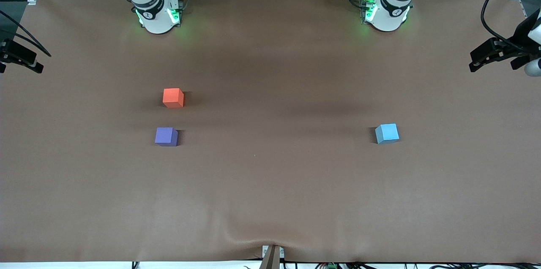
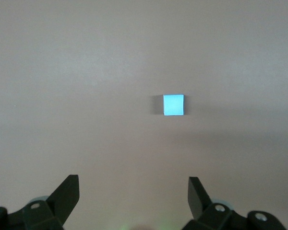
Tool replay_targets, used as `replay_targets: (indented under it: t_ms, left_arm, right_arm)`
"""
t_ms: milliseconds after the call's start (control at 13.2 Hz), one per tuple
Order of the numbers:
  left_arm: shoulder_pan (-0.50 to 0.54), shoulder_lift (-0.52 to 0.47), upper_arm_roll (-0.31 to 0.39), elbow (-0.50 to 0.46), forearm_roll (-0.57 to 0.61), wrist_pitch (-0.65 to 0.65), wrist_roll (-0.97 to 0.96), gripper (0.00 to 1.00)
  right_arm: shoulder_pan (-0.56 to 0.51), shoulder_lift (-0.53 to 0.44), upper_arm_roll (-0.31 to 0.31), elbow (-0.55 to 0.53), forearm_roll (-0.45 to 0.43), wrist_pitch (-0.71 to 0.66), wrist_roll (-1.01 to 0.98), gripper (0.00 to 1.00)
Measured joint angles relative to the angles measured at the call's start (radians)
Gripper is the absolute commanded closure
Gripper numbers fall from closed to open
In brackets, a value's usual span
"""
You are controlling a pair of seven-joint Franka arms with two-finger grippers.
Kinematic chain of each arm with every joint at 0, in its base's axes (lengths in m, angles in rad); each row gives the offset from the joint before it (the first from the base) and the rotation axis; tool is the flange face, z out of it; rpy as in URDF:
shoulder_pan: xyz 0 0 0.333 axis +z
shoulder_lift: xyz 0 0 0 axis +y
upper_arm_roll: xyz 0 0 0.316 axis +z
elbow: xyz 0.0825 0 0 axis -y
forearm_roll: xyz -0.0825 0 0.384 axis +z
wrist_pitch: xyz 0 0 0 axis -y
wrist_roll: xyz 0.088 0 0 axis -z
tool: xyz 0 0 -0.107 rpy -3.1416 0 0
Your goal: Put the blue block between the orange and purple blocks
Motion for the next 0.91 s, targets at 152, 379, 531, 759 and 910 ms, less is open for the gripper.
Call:
replay_targets:
  t_ms: [152, 379, 531, 759, 910]
  left_arm:
    - [0.0, 0.0, 0.0, 0.0, 0.0, 0.0, 0.0, 0.0]
    - [0.0, 0.007, 0.0, -0.002, 0.001, 0.0, 0.0, 0.0]
    - [0.0, 0.032, 0.001, -0.003, 0.002, 0.008, 0.0, 0.0]
    - [0.0, 0.109, 0.0, -0.013, 0.002, 0.08, 0.0, 0.0]
    - [-0.002, 0.173, -0.003, -0.031, 0.002, 0.142, -0.007, 0.0]
  right_arm:
    - [-0.001, 0.0, 0.0, 0.0, 0.0, 0.0, 0.0, 0.0]
    - [-0.001, 0.001, 0.0, 0.0, 0.0, 0.0, 0.0, 0.0]
    - [-0.001, 0.001, 0.0, 0.0, 0.0, 0.0, 0.0, 0.0]
    - [-0.002, 0.001, -0.001, 0.0, 0.0, 0.001, 0.0, 0.0]
    - [-0.002, 0.001, -0.001, 0.0, 0.0, 0.001, 0.0, 0.0]
